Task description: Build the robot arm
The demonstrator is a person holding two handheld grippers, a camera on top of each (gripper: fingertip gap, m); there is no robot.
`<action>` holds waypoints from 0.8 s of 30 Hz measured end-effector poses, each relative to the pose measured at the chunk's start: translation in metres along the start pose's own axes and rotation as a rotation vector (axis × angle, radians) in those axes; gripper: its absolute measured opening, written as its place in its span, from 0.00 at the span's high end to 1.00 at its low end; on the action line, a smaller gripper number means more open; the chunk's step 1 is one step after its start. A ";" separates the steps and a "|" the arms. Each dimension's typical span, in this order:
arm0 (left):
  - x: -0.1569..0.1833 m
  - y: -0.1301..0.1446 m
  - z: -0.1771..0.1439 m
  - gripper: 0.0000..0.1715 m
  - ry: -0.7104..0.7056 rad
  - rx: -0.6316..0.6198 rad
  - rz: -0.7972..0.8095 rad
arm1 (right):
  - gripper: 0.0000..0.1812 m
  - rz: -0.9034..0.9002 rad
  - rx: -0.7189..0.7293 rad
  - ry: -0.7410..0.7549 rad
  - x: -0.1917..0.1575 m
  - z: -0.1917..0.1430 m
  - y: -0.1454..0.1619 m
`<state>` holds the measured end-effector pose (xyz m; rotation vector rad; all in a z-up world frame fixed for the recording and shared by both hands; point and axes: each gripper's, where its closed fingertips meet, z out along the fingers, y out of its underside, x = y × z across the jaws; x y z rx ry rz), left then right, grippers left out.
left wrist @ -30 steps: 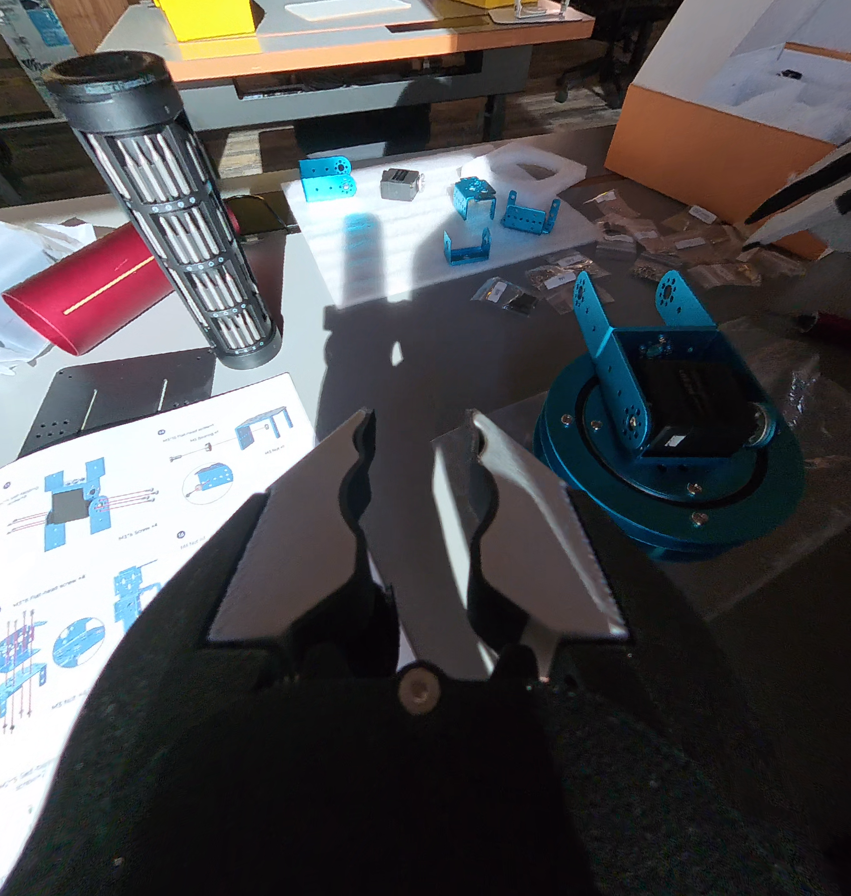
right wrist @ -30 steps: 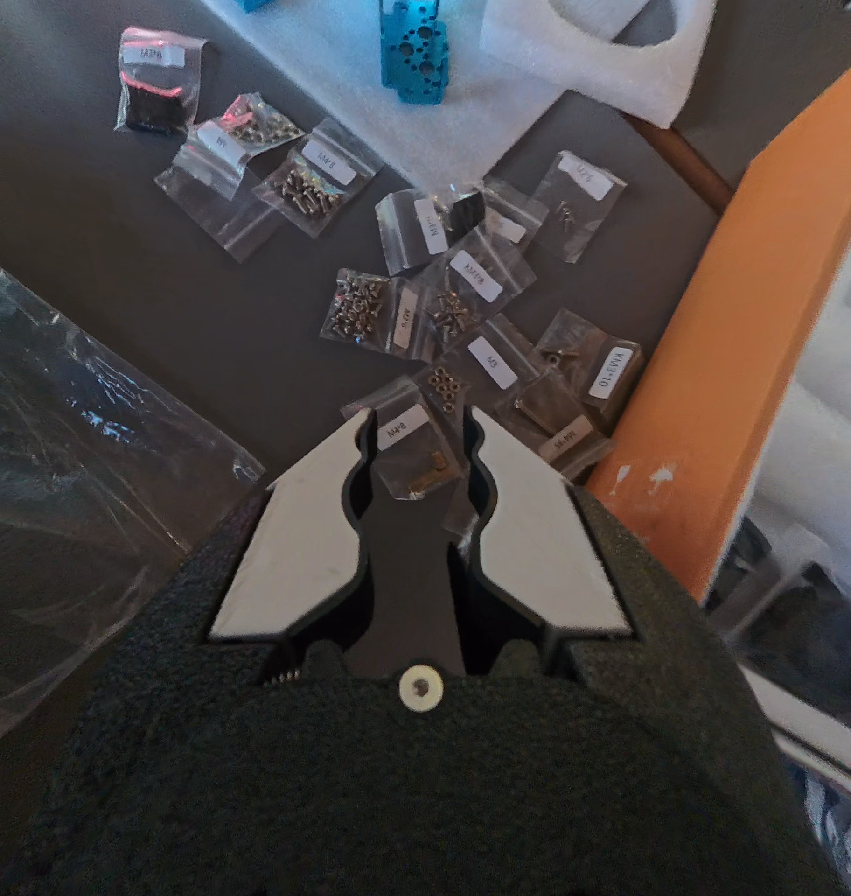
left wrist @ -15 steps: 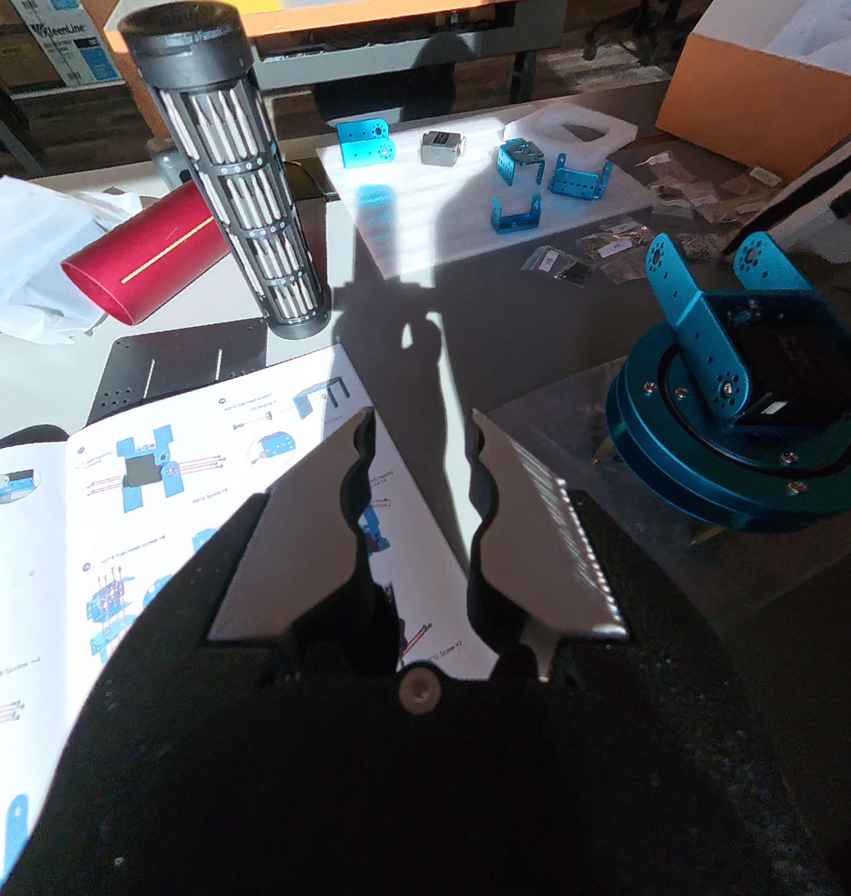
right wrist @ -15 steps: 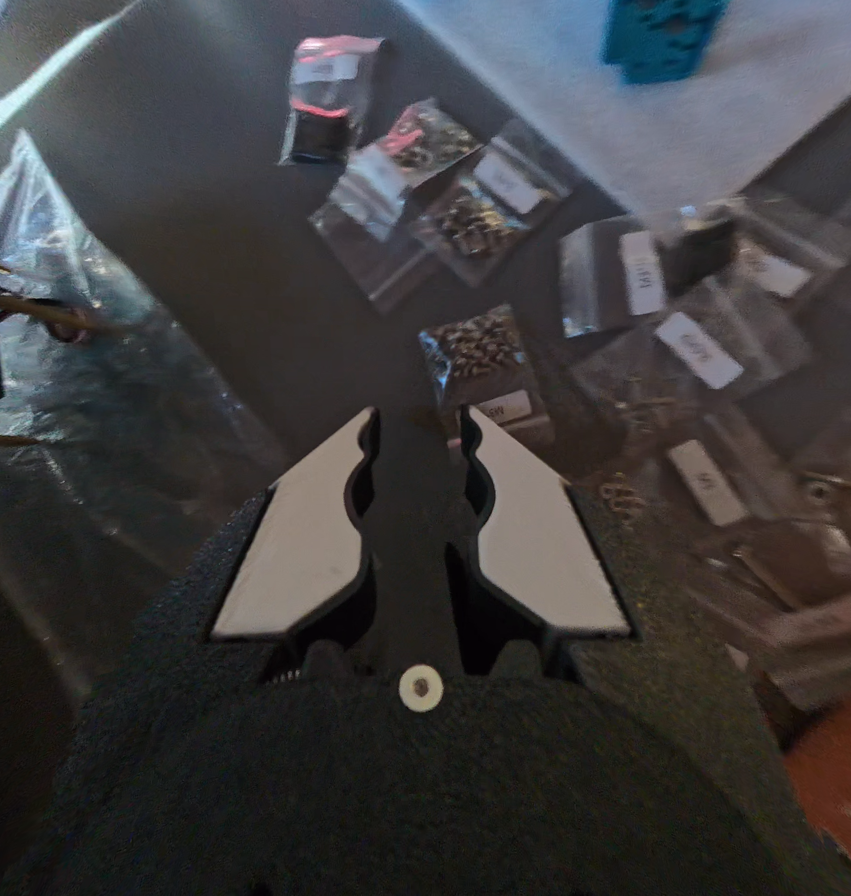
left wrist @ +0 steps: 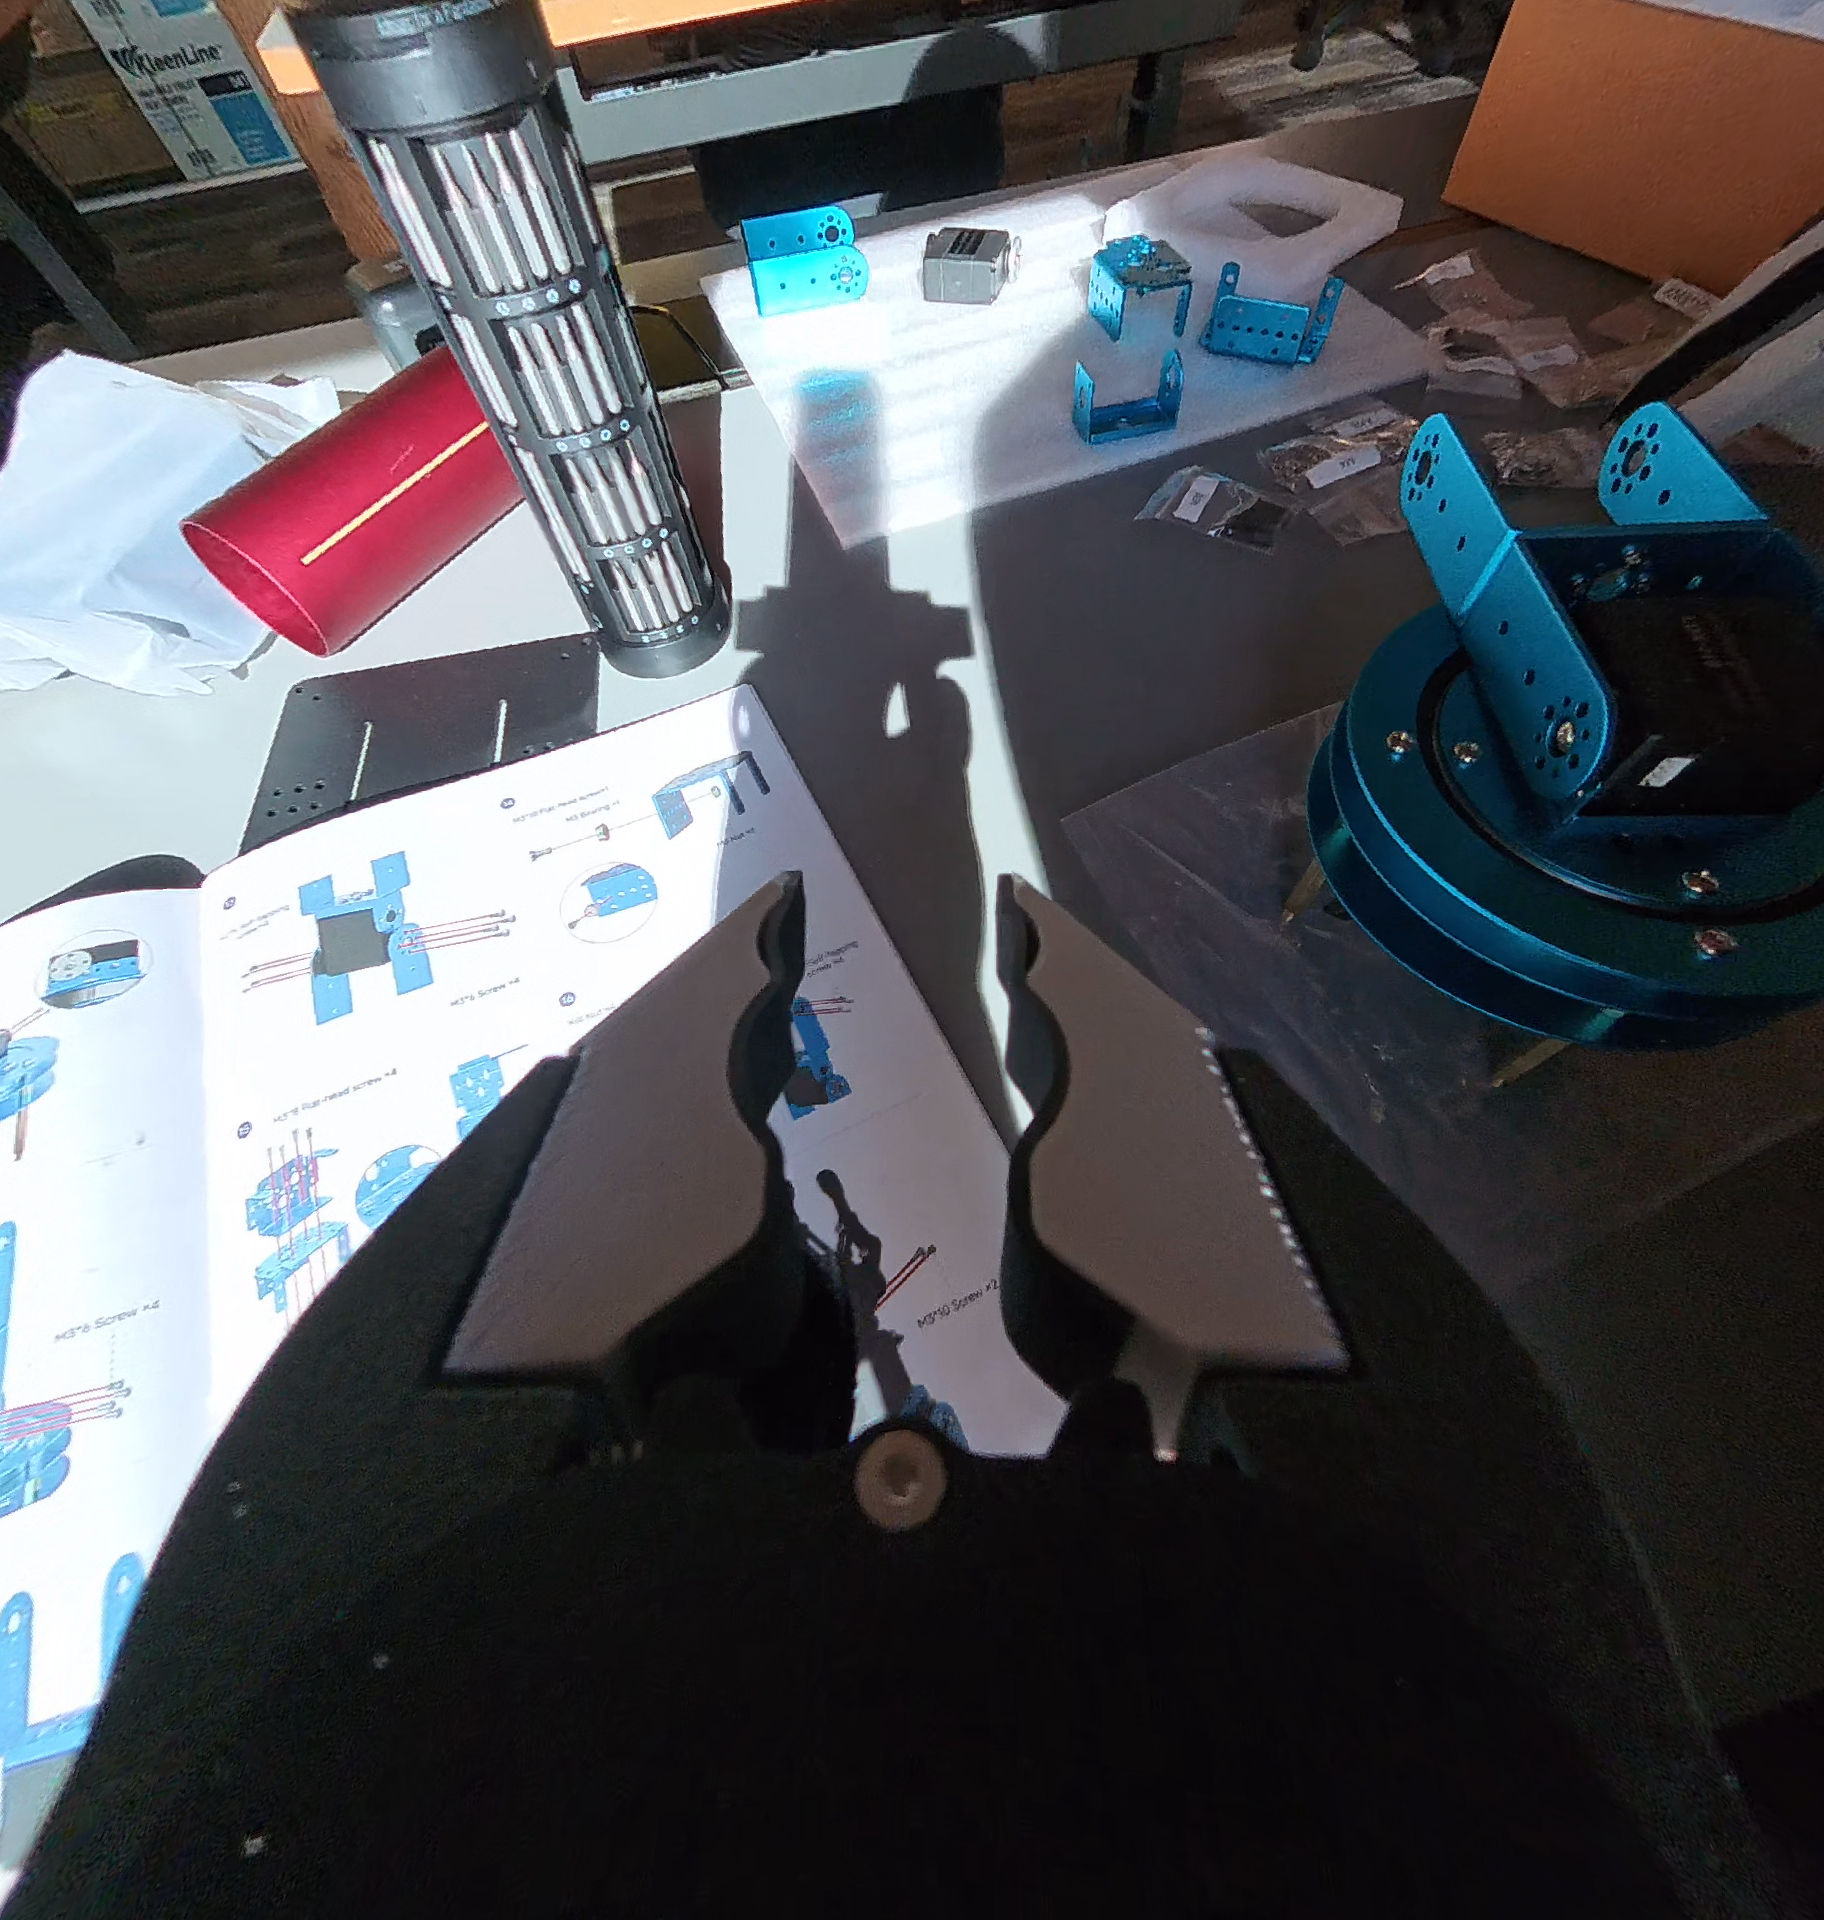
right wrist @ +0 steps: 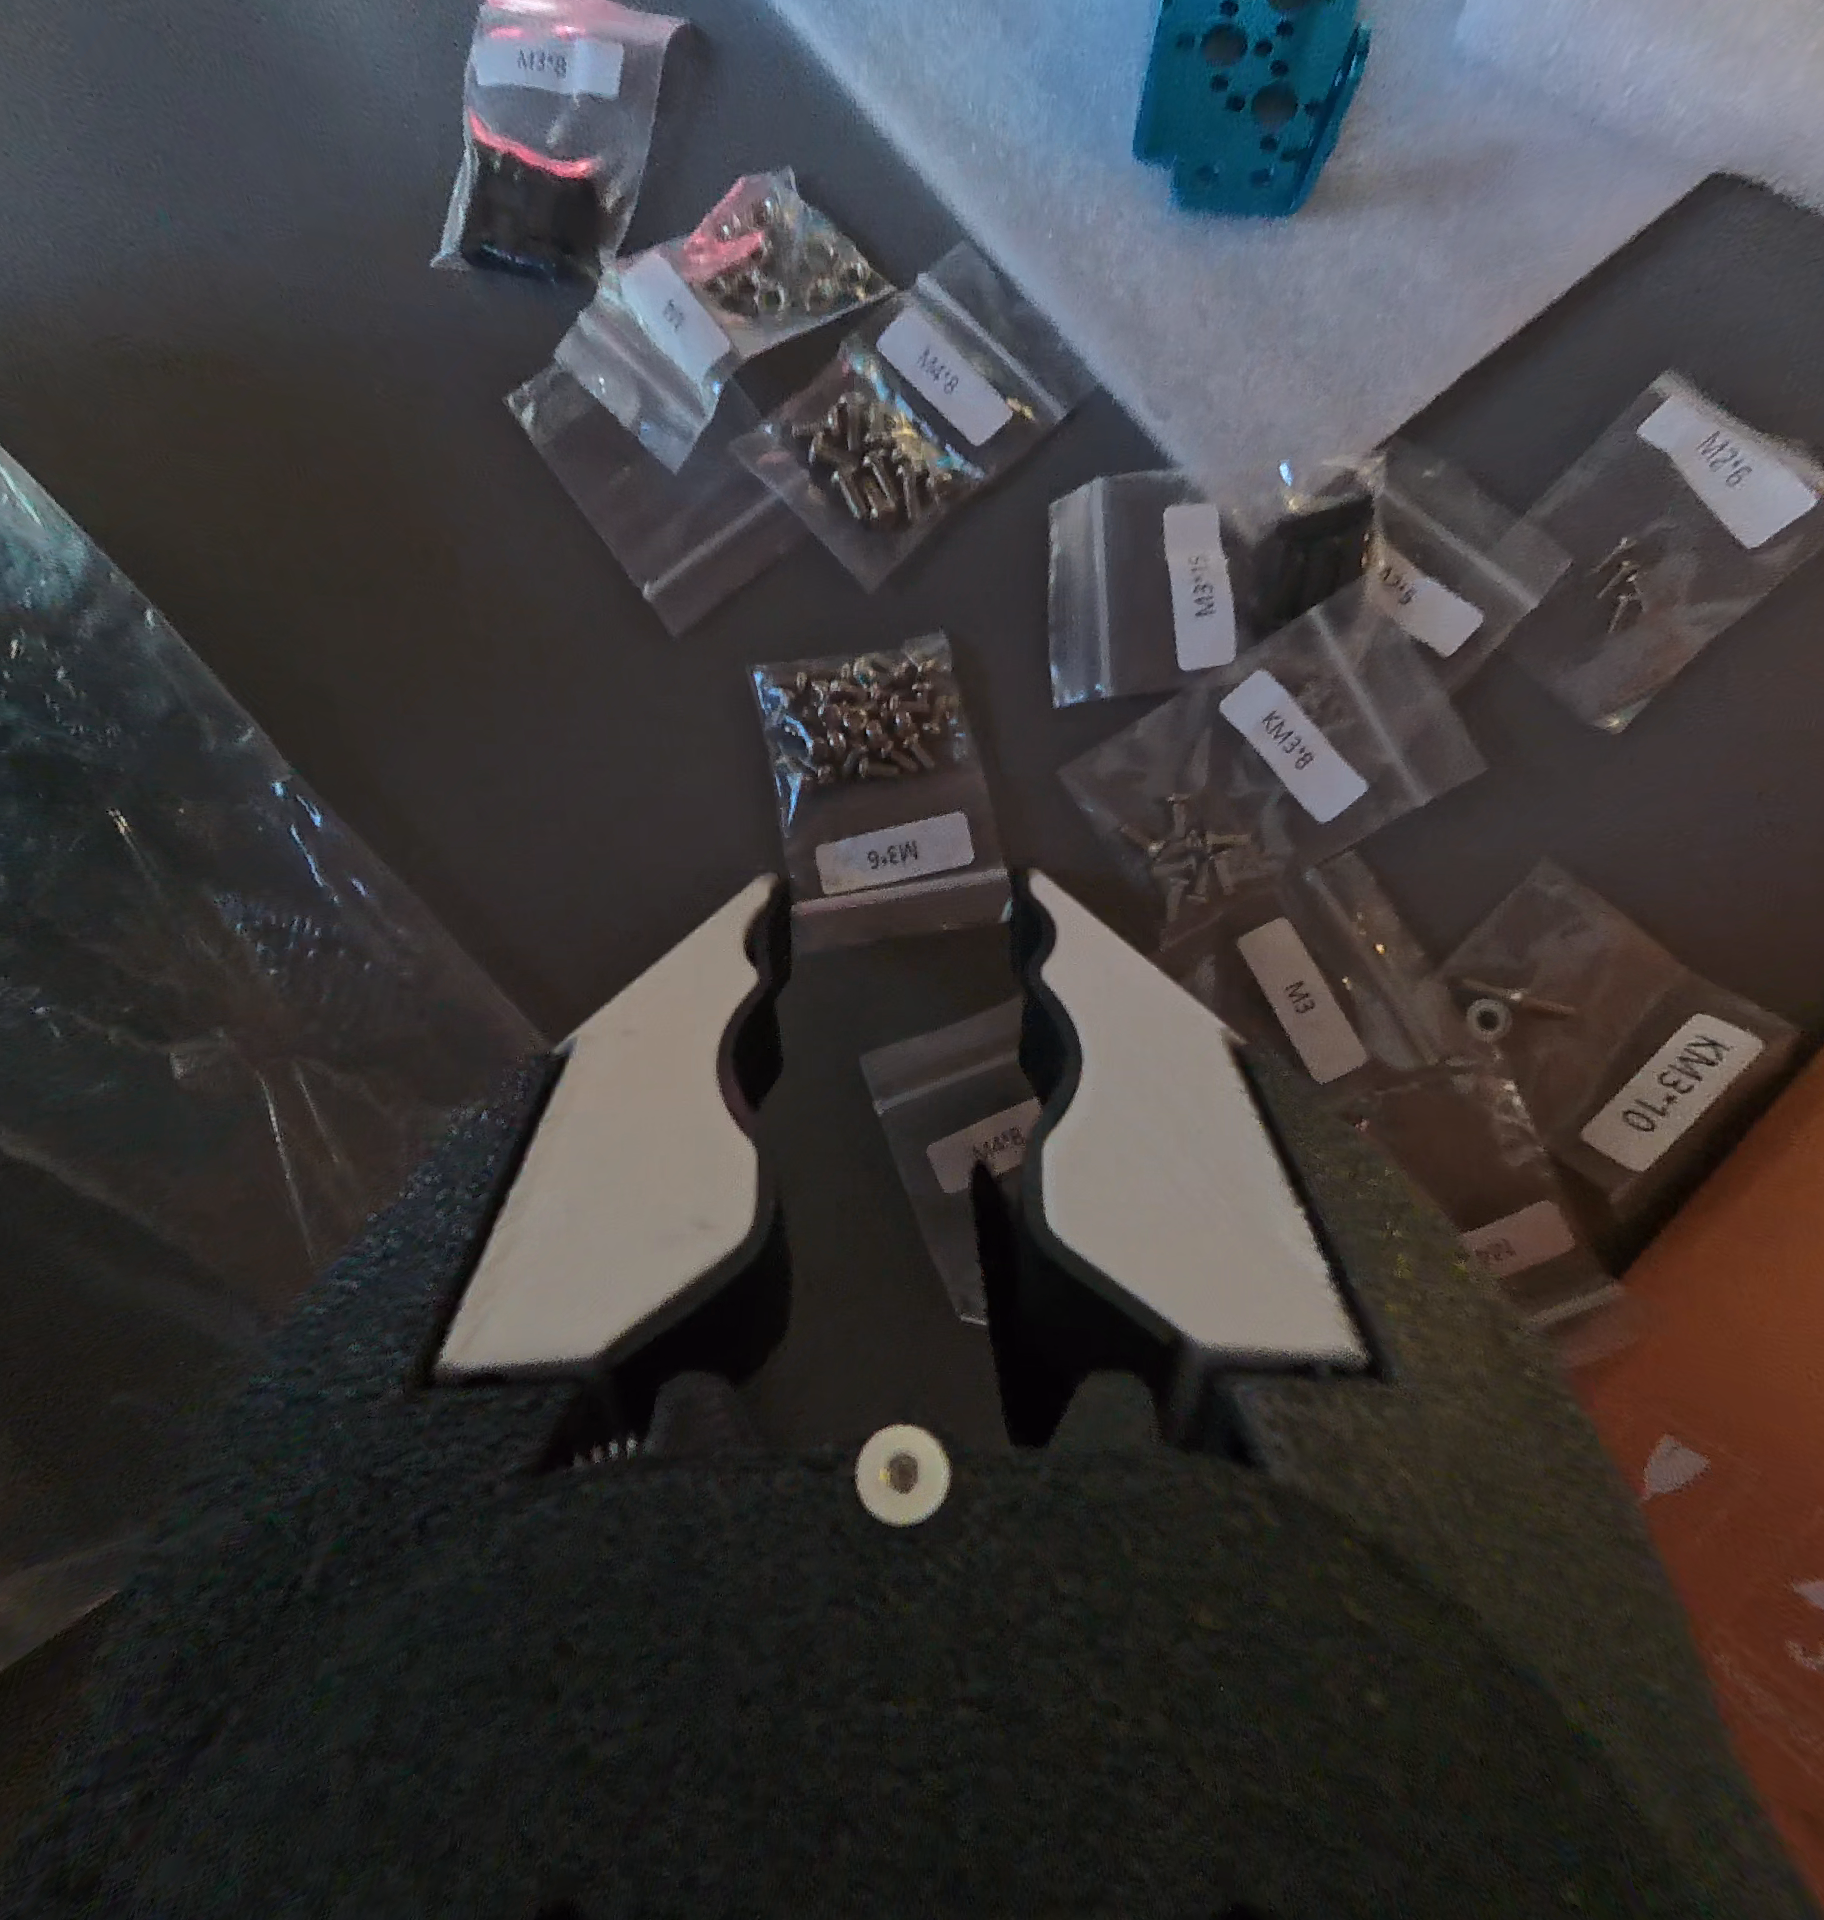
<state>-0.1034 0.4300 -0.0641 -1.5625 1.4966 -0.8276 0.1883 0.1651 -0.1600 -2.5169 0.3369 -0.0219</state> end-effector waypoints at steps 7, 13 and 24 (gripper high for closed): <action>-0.009 0.014 -0.026 0.79 -0.045 0.012 -0.063 | 0.78 -0.059 0.012 0.041 -0.003 -0.001 -0.002; -0.014 0.036 -0.047 0.79 -0.072 0.008 -0.111 | 0.78 -0.080 0.023 0.062 -0.010 -0.016 -0.011; 0.030 0.021 -0.048 0.79 0.088 0.086 -0.047 | 0.78 -0.401 -0.045 -0.029 -0.118 -0.067 -0.031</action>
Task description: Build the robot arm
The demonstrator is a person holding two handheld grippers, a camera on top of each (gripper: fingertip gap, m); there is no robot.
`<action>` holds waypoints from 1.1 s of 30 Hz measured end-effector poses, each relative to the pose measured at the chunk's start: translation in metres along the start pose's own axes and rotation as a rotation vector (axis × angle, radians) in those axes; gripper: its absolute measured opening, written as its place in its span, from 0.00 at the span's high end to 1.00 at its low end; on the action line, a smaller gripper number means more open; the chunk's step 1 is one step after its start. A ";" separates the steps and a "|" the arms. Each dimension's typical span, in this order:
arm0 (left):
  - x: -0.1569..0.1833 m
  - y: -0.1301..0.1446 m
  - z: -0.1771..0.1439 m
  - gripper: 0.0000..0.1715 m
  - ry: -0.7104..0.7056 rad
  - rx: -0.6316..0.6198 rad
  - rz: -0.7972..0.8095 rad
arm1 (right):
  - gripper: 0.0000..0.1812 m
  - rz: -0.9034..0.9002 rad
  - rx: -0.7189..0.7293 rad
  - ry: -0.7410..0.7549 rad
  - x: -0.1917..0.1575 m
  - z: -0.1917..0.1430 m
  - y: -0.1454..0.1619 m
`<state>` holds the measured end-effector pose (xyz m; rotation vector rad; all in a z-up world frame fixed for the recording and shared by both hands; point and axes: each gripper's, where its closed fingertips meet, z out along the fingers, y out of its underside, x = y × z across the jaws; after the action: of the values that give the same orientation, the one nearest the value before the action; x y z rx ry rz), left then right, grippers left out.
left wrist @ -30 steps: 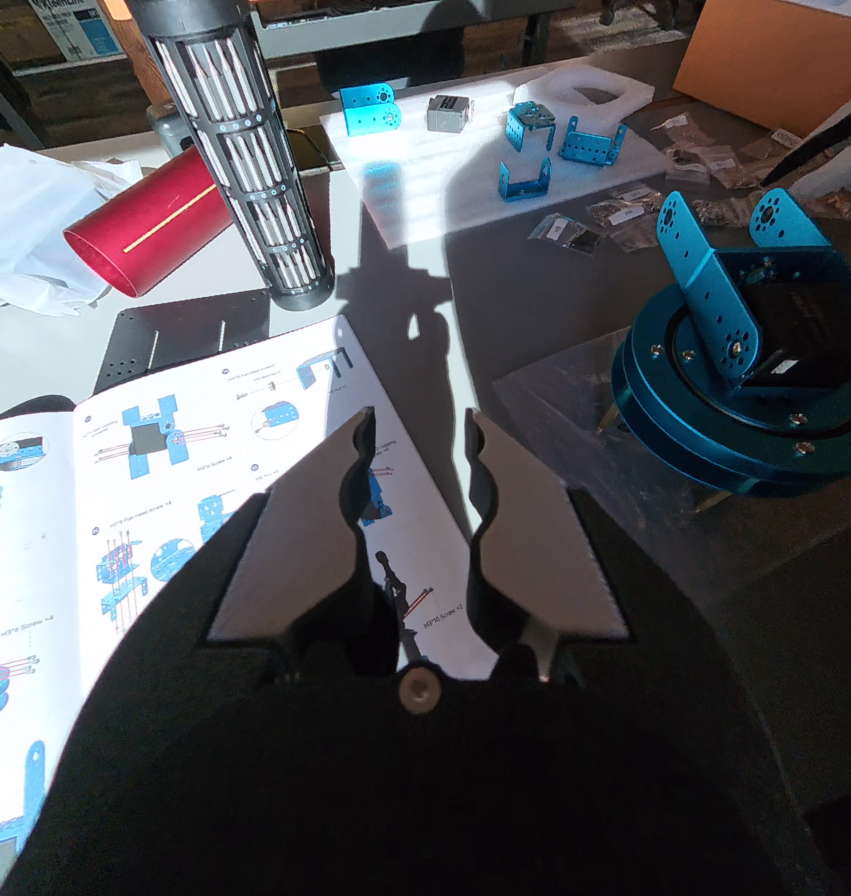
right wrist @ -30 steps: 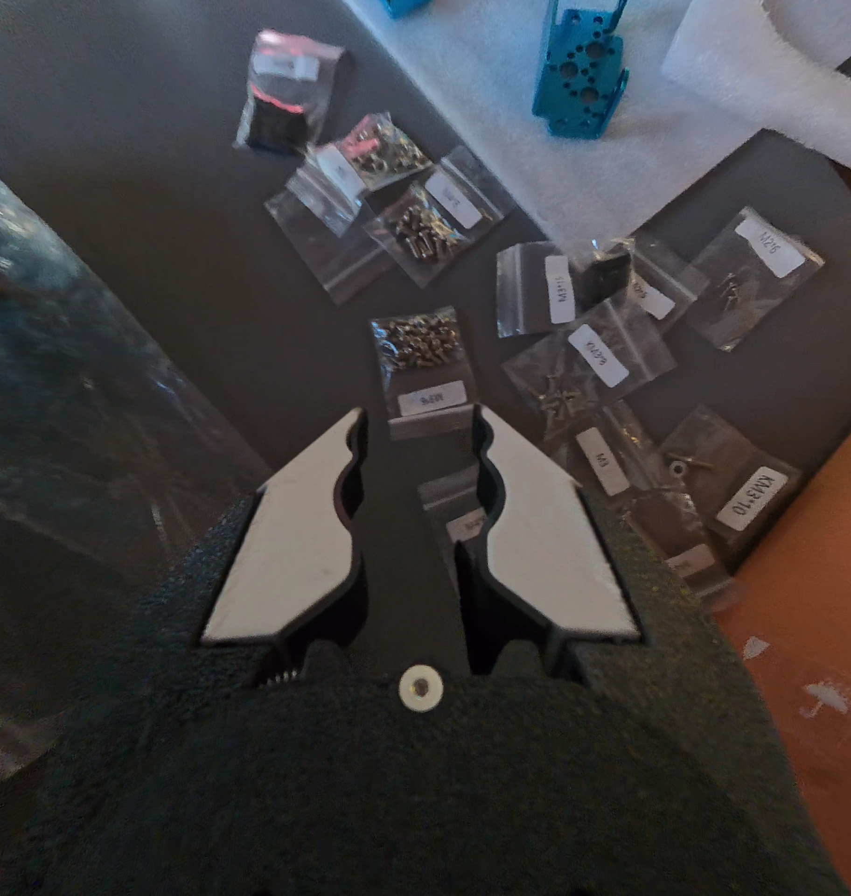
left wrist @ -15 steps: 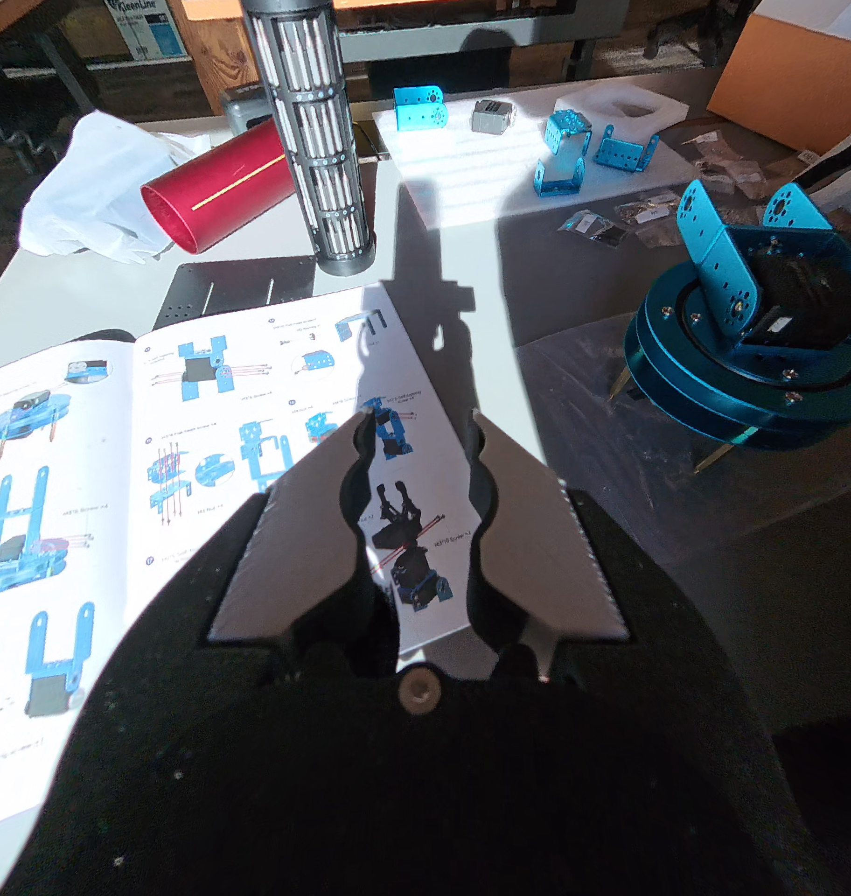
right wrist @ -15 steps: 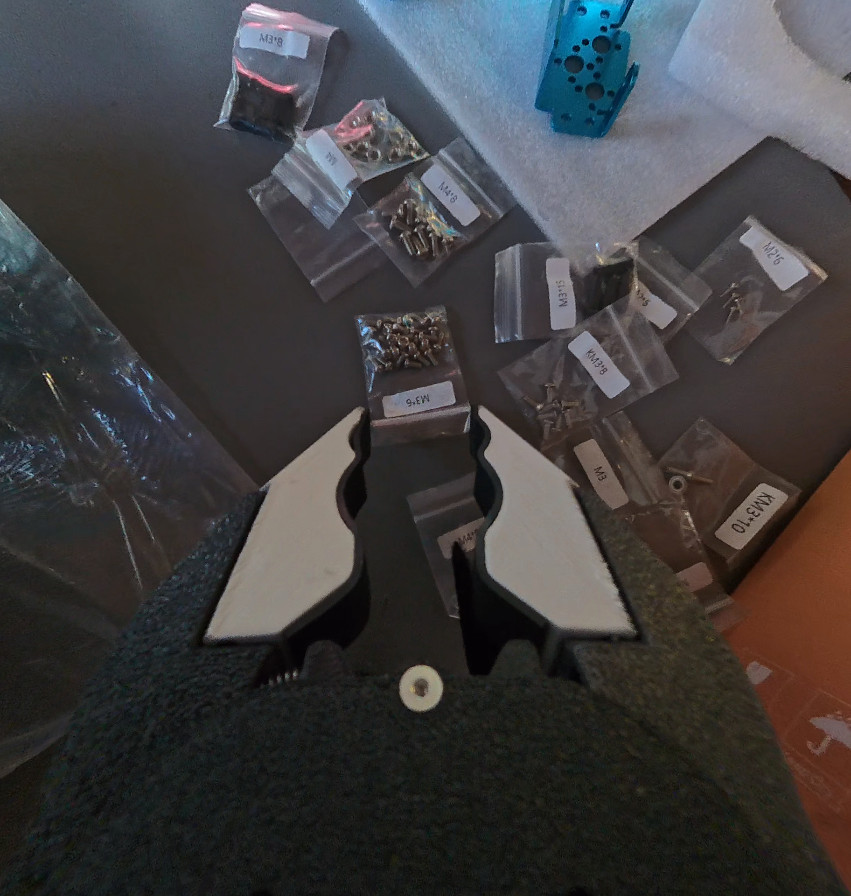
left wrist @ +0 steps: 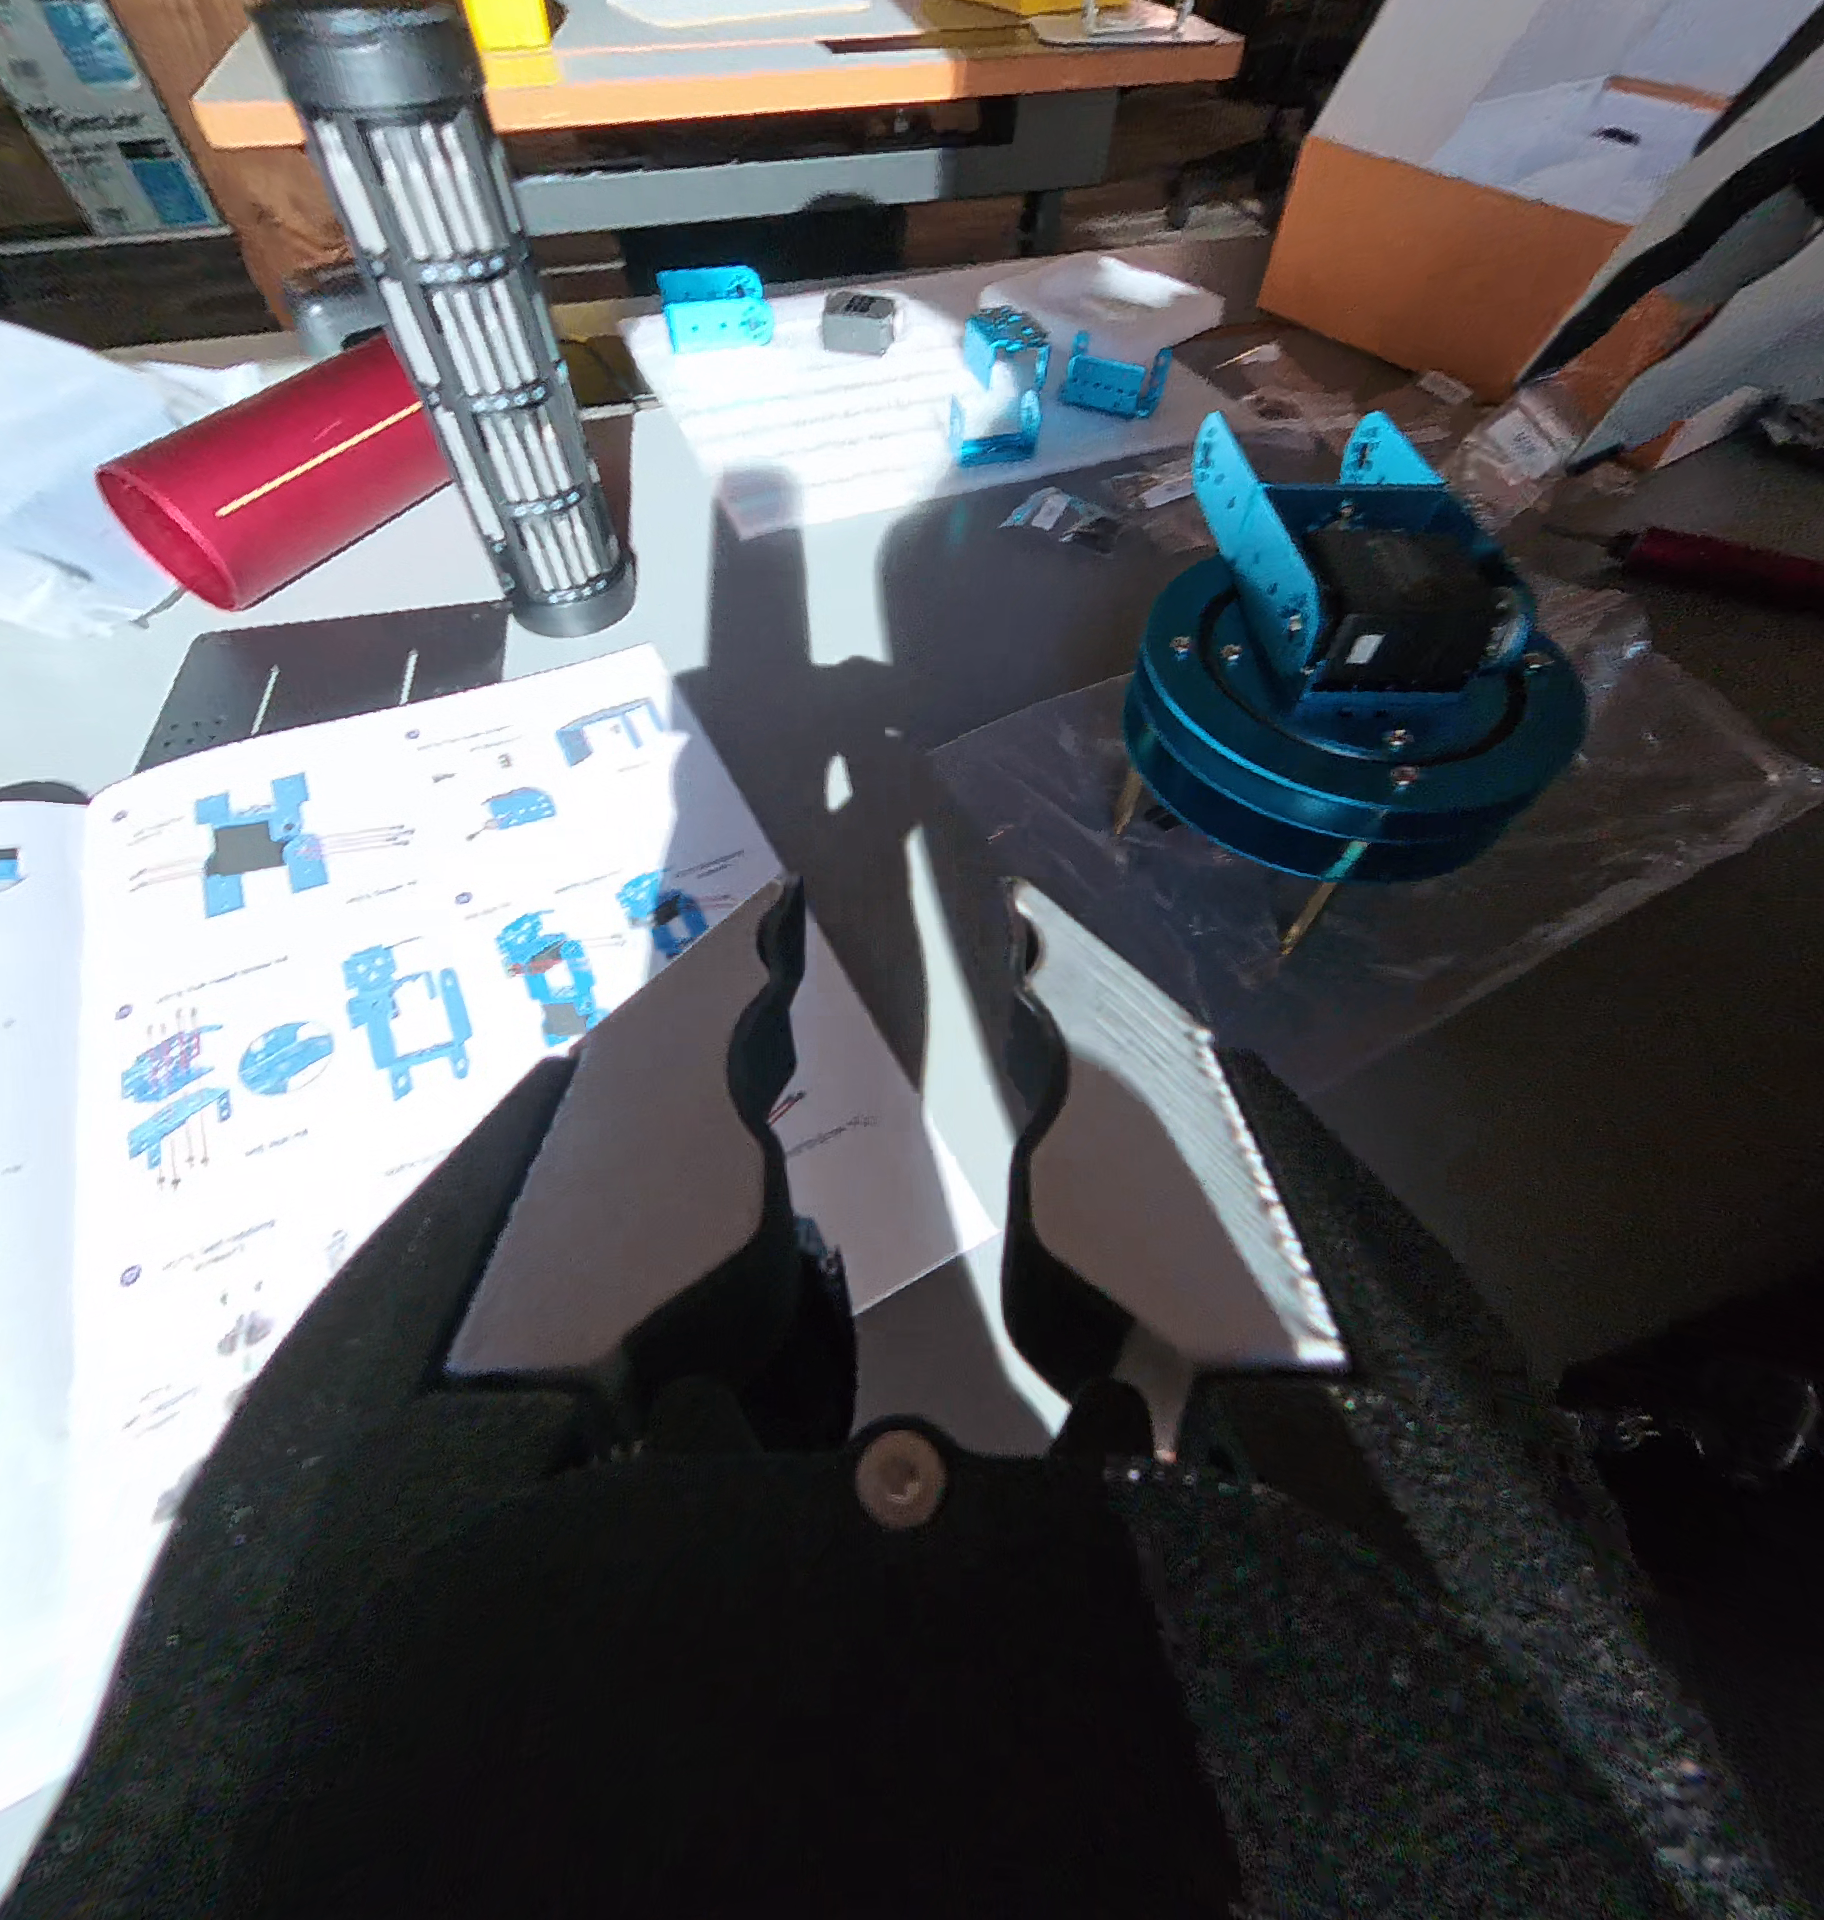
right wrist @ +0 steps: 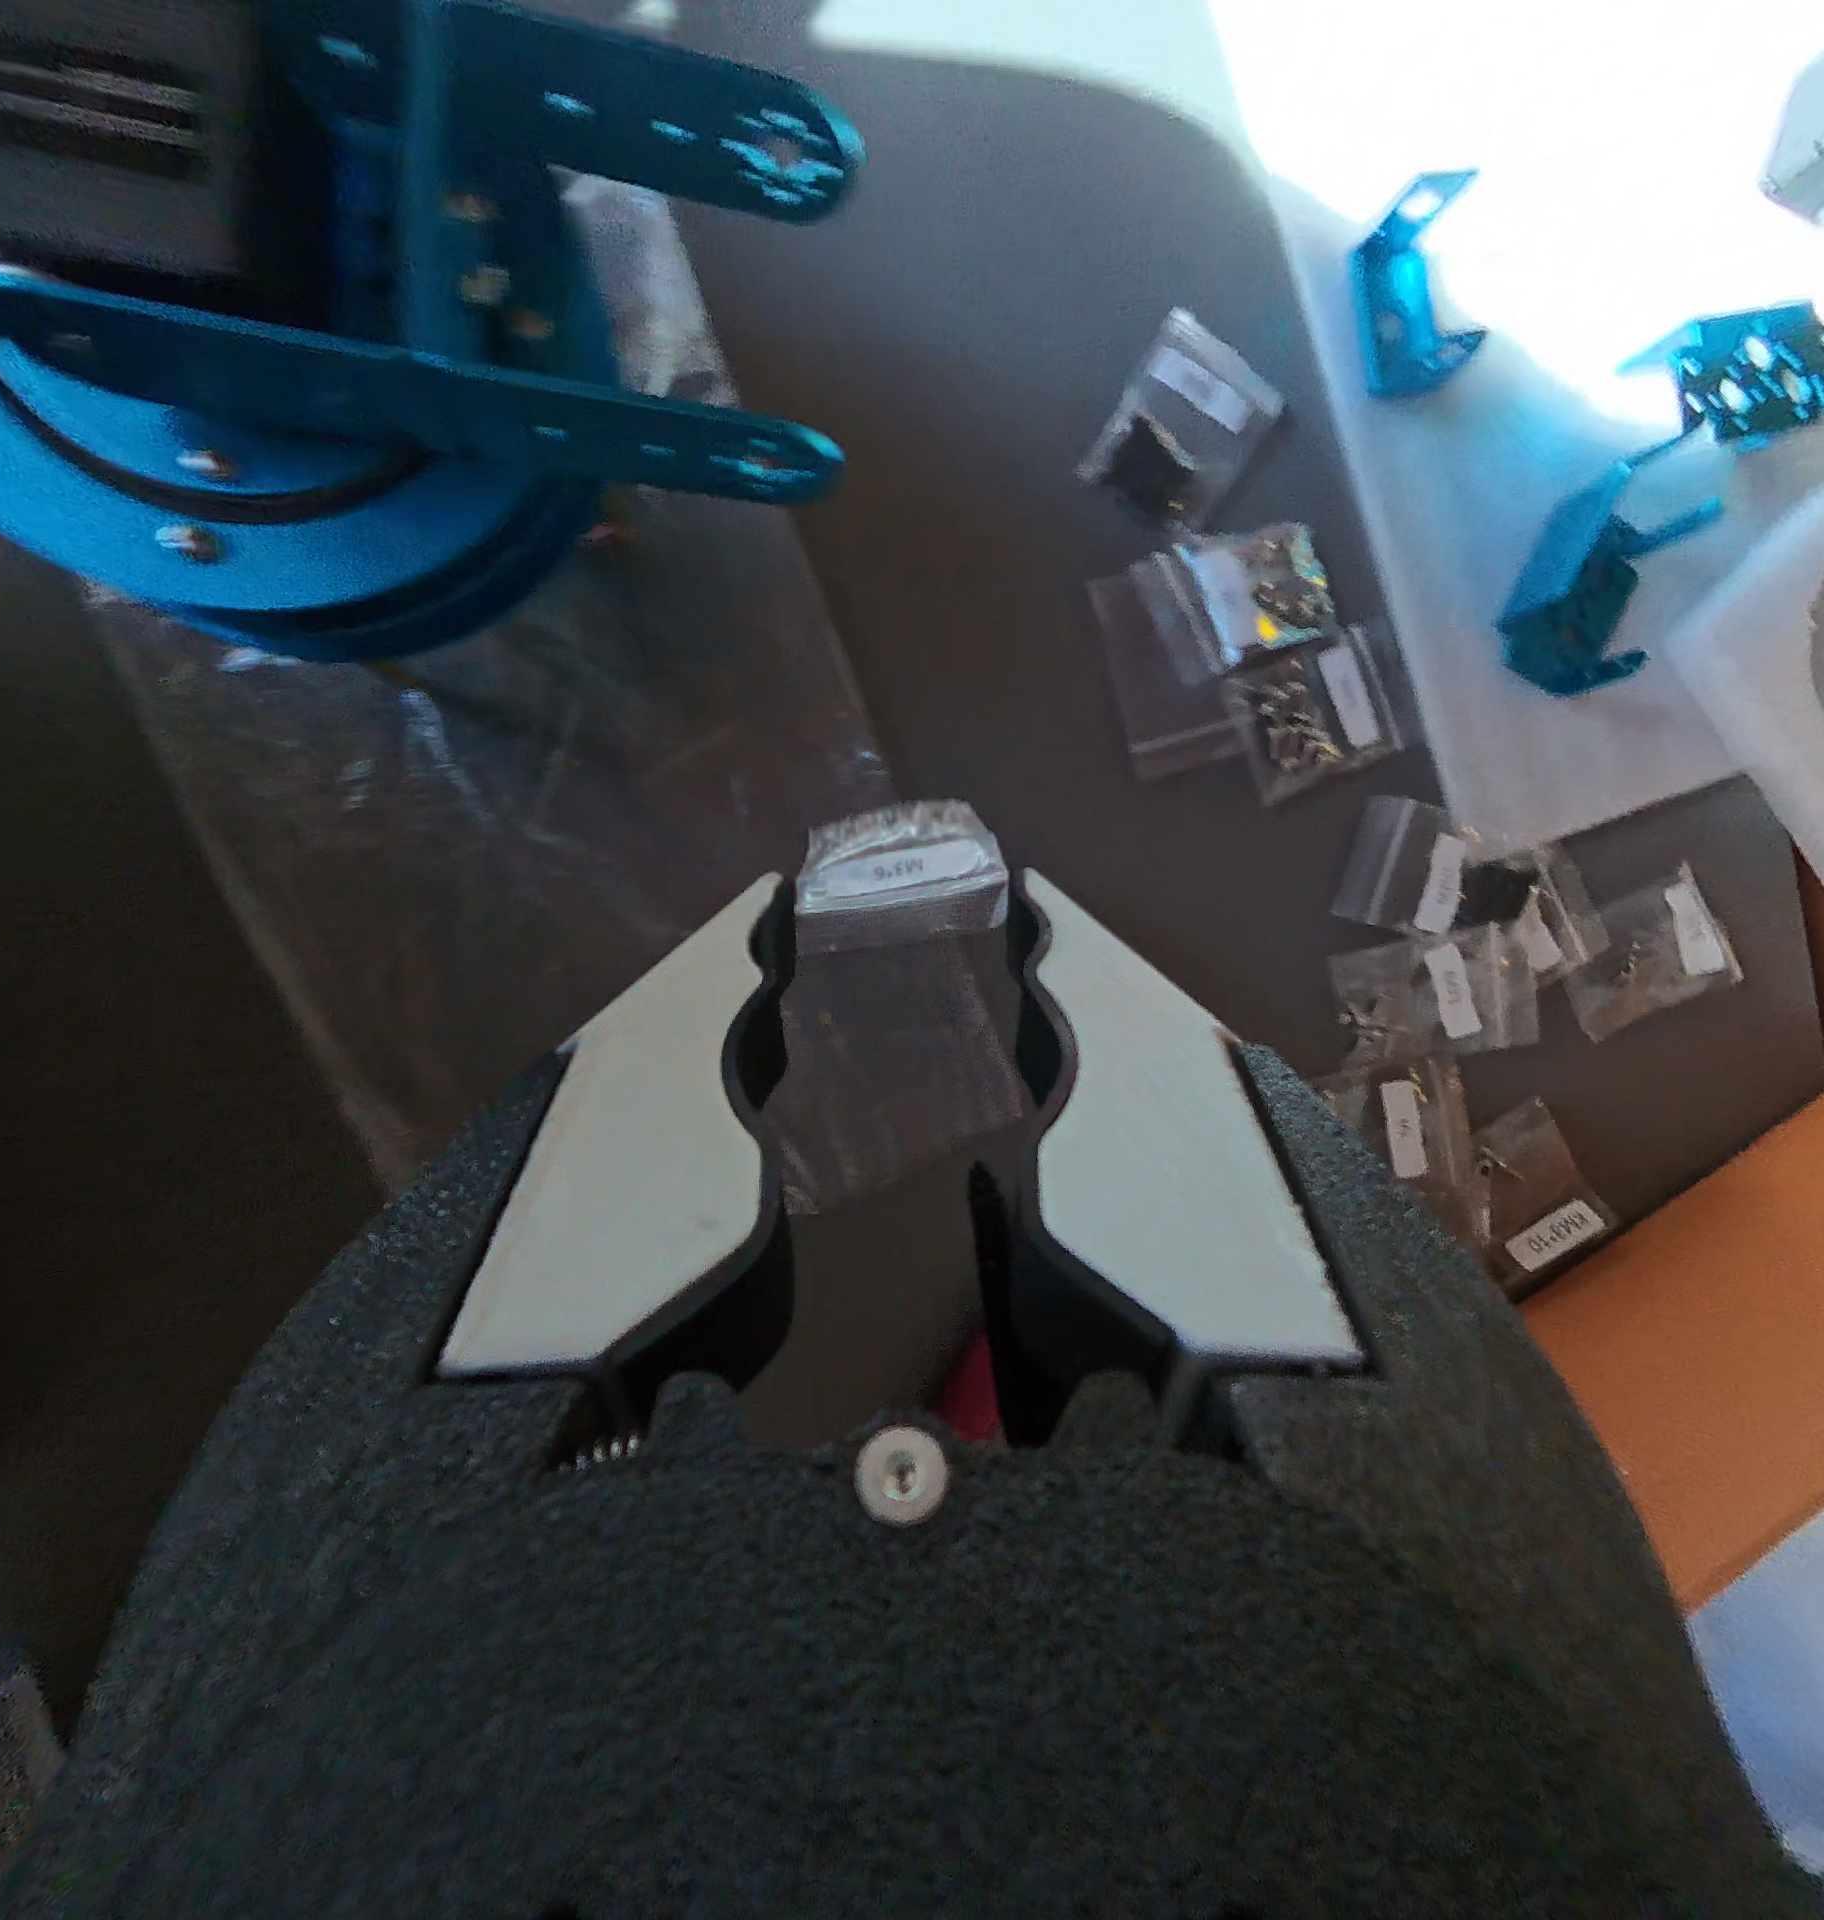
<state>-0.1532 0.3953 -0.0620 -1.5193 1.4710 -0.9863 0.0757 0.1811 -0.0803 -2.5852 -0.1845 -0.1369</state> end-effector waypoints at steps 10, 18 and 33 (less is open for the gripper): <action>0.053 -0.006 0.012 0.79 0.163 0.032 0.097 | 0.78 -0.025 -0.024 -0.207 -0.074 0.026 0.029; 0.097 -0.012 0.013 0.79 0.274 0.049 0.136 | 0.99 0.003 0.071 -0.174 -0.070 0.017 0.030; 0.151 0.003 0.007 0.79 0.290 0.025 0.130 | 0.87 0.141 0.129 -0.410 -0.076 0.067 0.015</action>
<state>-0.1439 0.2442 -0.0662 -1.2839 1.7284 -1.1776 0.0075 0.1960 -0.1546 -2.4591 -0.1524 0.4448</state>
